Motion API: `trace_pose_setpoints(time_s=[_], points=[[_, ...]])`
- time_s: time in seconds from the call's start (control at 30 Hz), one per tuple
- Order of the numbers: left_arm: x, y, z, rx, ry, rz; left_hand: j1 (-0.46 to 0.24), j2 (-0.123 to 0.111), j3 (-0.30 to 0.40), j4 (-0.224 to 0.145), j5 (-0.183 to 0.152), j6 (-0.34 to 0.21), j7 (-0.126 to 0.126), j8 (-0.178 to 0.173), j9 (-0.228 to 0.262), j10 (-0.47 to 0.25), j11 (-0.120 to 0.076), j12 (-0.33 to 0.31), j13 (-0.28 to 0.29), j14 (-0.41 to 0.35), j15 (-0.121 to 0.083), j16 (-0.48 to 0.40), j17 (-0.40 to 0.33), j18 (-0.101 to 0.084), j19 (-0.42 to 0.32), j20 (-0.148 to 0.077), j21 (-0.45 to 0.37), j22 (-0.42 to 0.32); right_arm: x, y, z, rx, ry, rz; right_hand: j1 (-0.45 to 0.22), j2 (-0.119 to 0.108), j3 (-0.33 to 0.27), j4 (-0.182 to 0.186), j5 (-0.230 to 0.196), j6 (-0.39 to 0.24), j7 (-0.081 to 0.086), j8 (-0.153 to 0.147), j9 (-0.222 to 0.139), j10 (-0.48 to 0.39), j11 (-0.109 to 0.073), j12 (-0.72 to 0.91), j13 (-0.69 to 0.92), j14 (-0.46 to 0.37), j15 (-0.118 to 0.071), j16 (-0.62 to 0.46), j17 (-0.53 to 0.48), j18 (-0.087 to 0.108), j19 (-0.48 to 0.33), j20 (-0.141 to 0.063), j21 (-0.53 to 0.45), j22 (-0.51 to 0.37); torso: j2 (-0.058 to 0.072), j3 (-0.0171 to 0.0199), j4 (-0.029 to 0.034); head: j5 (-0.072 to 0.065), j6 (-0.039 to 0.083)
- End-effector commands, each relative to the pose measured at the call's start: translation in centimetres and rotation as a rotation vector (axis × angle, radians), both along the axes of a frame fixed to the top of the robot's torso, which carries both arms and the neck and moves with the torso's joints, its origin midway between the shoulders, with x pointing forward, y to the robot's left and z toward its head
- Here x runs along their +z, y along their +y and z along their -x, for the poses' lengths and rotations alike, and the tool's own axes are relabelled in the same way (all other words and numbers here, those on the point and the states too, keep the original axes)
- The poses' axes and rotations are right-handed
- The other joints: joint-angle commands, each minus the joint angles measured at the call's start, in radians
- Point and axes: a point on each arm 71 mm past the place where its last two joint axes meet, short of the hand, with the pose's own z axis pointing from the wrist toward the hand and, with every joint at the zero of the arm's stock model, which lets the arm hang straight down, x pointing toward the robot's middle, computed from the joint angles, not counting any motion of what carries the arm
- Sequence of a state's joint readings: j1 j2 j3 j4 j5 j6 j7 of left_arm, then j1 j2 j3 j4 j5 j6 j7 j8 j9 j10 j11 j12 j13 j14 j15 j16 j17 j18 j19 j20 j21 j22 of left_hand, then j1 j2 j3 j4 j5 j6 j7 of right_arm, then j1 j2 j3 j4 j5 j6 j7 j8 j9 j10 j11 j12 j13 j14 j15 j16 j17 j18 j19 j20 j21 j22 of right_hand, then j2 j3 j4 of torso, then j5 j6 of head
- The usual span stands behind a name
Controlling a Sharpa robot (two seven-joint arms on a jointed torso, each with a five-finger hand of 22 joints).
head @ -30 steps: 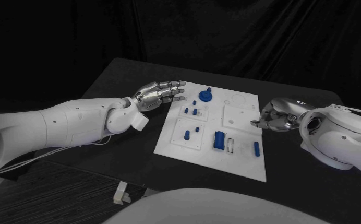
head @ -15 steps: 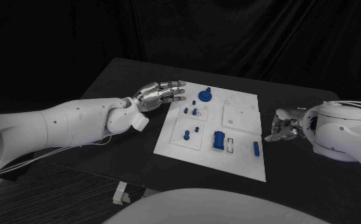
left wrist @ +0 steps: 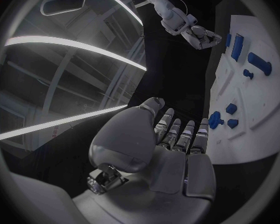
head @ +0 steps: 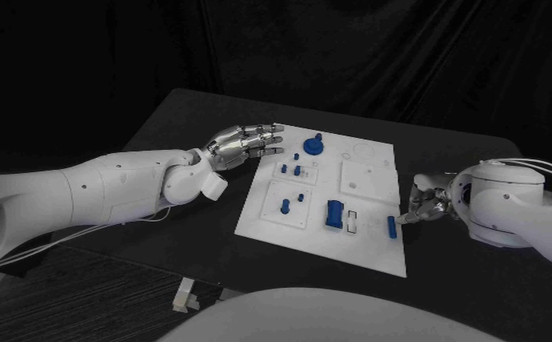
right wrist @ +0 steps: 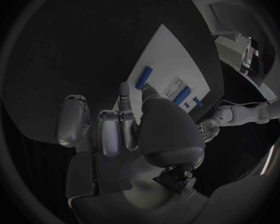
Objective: Assemble the parts on the task board
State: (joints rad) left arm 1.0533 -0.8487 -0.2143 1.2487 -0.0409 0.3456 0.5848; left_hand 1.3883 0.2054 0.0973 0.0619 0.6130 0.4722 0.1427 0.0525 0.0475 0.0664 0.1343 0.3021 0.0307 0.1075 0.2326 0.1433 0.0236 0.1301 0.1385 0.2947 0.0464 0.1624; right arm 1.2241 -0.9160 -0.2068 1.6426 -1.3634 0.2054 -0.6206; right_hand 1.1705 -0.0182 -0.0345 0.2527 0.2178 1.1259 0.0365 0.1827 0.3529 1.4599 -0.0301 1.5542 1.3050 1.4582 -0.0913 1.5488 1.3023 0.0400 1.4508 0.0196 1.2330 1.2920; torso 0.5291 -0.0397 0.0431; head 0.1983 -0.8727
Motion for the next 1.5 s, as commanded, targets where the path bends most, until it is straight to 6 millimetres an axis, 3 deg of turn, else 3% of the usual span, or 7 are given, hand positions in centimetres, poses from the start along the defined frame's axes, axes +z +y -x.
trace_pose_setpoints(time_s=[0.03,0.2,0.53,0.83,1.07,1.27,1.5], points=[[0.1,-0.1,0.1,-0.008,-0.003,0.016,-0.021,-0.005,0.037,-0.007,0.009,0.008,-0.004,0.017,0.007,0.006,0.003,0.015,0.012,0.002,0.008,0.019,0.011,-0.051,0.001,-0.001,0.010,-0.011,-0.2,0.0,0.1,-0.034,0.005,-0.009,-0.026,0.006,-0.001,0.015,-0.028,0.025,0.002,-0.019,-0.008,0.111,-0.006,0.017,0.266,0.101,-0.005,-0.004,0.208,0.036,0.007,-0.004,-0.022,0.178,0.000,-0.0006,-0.0003,-0.001,0.000],[0.1,-0.1,0.1,-0.007,-0.005,0.017,-0.021,-0.005,0.037,-0.007,0.009,0.008,-0.004,0.017,0.007,0.006,0.003,0.015,0.012,0.002,0.008,0.019,0.011,-0.051,0.001,-0.001,0.010,-0.011,-0.3,0.2,0.1,-0.039,0.011,-0.020,-0.074,0.031,-0.006,0.030,-0.083,0.053,-0.008,-0.009,0.006,0.111,-0.014,0.017,0.266,0.101,-0.012,-0.003,0.208,0.036,0.008,-0.009,-0.024,0.178,0.000,-0.0001,0.0000,-0.020,0.000],[0.3,0.3,0.2,0.012,-0.024,0.026,-0.020,-0.007,0.043,-0.011,0.011,0.015,-0.003,0.019,0.008,0.010,0.006,0.021,0.013,0.002,0.006,0.020,0.011,-0.051,0.003,-0.001,0.011,-0.009,-0.3,0.1,0.3,-0.049,0.010,-0.036,-0.195,0.085,-0.028,0.038,-0.133,0.085,-0.022,0.011,0.049,0.111,-0.027,0.017,0.266,0.101,-0.023,-0.003,0.207,0.036,0.011,-0.020,-0.026,0.178,-0.001,-0.0009,0.0003,-0.128,0.000],[0.6,0.4,0.3,0.032,-0.060,0.037,-0.020,-0.011,0.046,-0.013,0.013,0.018,-0.003,0.020,0.008,0.011,0.005,0.023,0.013,0.000,0.002,0.017,0.011,-0.051,0.003,-0.002,0.011,-0.011,-0.3,0.3,0.3,-0.063,0.008,-0.062,-0.198,0.089,-0.027,0.033,-0.114,0.077,-0.020,0.007,0.055,0.111,-0.026,0.017,0.266,0.101,-0.023,-0.003,0.205,0.036,0.010,-0.021,-0.029,0.178,-0.003,0.0004,-0.0012,-0.194,0.000],[1.3,0.5,0.8,0.043,-0.151,0.014,-0.034,-0.033,0.052,-0.011,0.011,0.035,-0.001,0.026,0.009,0.021,0.008,0.028,0.013,-0.015,-0.039,0.001,0.008,-0.042,-0.015,-0.007,0.002,-0.028,-0.3,0.7,0.3,-0.068,0.011,-0.078,-0.172,0.080,-0.019,0.024,-0.022,0.058,-0.017,-0.001,0.076,0.111,-0.024,0.017,0.266,0.100,-0.020,-0.004,0.203,0.036,0.010,-0.019,-0.034,0.177,-0.003,0.0020,-0.0036,-0.228,0.000],[2.2,1.0,1.2,0.081,-0.208,0.005,-0.058,-0.058,0.019,0.043,0.004,0.045,-0.006,0.031,0.009,0.019,0.000,0.008,0.010,-0.074,-0.085,-0.071,-0.006,0.031,-0.082,-0.038,-0.027,-0.085,-0.3,1.2,0.1,-0.066,0.010,-0.087,-0.159,0.074,-0.013,0.019,0.009,0.043,-0.014,-0.008,0.083,0.111,-0.021,0.017,0.266,0.100,-0.018,-0.005,0.200,0.037,0.010,-0.018,-0.037,0.176,-0.001,0.0018,-0.0028,-0.244,0.000],[3.0,1.1,1.1,0.100,-0.243,0.002,-0.047,-0.060,0.008,0.056,0.008,0.053,-0.009,0.034,0.010,0.018,-0.009,0.005,0.010,-0.084,-0.102,-0.085,-0.009,0.047,-0.101,-0.046,-0.031,-0.103,-0.4,1.7,-0.1,-0.076,0.015,-0.107,-0.138,0.069,-0.003,0.010,0.058,0.033,-0.011,-0.013,0.091,0.111,-0.020,0.017,0.266,0.099,-0.017,-0.006,0.197,0.038,0.009,-0.017,-0.040,0.176,-0.003,0.0025,-0.0016,-0.255,0.000]])
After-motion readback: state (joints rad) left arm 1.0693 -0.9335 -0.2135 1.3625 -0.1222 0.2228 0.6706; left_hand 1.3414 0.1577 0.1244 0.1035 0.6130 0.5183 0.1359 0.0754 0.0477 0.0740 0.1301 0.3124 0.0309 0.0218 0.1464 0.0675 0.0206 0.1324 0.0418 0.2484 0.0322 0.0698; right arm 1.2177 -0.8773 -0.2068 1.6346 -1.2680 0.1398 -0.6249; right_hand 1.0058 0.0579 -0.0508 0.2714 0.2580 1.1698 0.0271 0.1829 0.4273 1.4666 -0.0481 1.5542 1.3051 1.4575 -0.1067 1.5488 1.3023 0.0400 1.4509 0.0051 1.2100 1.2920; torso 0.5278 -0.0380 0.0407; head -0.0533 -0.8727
